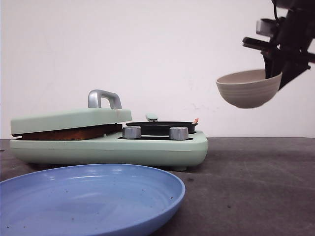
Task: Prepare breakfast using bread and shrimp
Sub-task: 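Turn the bowl upright and carry it back beside the sandwich maker, then lower the bowl onto the table and open the right gripper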
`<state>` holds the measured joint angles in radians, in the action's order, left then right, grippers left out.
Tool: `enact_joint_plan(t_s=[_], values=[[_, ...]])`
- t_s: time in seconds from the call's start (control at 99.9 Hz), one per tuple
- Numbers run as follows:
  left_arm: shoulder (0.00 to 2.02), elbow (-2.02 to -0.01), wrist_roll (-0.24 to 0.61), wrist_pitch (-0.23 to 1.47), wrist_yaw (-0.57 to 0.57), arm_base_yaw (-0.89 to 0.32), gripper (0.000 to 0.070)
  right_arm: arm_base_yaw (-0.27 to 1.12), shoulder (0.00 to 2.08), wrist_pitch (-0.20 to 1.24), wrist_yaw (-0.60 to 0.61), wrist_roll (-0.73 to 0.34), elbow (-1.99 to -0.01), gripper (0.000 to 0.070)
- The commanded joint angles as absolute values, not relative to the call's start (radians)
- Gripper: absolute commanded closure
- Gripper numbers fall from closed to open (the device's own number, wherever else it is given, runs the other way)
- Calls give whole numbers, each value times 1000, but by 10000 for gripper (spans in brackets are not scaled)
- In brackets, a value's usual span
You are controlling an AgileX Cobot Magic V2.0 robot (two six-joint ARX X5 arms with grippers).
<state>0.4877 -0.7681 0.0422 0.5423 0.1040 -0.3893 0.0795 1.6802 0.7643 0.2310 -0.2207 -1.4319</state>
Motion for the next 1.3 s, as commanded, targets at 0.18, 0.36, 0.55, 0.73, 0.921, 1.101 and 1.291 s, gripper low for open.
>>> enact_joint_plan(t_s=[0.18, 0.36, 0.55, 0.73, 0.921, 1.101, 1.291], values=[[488, -773, 34, 532, 102, -394, 233, 63, 1818, 793, 271, -232, -1454, 700], [488, -773, 34, 533, 101, -394, 233, 62, 1905, 797, 317, -229, -1454, 700], [488, -773, 34, 536, 101, -394, 233, 64, 1953, 796, 300, -216, -1453, 700], [488, -773, 34, 555, 101, -394, 233, 63, 1954, 779, 281, -204, -1452, 700], [488, -773, 34, 554, 101, -394, 233, 61, 1954, 782, 281, -197, -1452, 700], [488, -773, 34, 555, 101, -394, 233, 61, 1954, 782, 281, -196, -1452, 700], [488, -773, 34, 555, 101, -394, 233, 61, 1954, 788, 281, -178, -1452, 593]])
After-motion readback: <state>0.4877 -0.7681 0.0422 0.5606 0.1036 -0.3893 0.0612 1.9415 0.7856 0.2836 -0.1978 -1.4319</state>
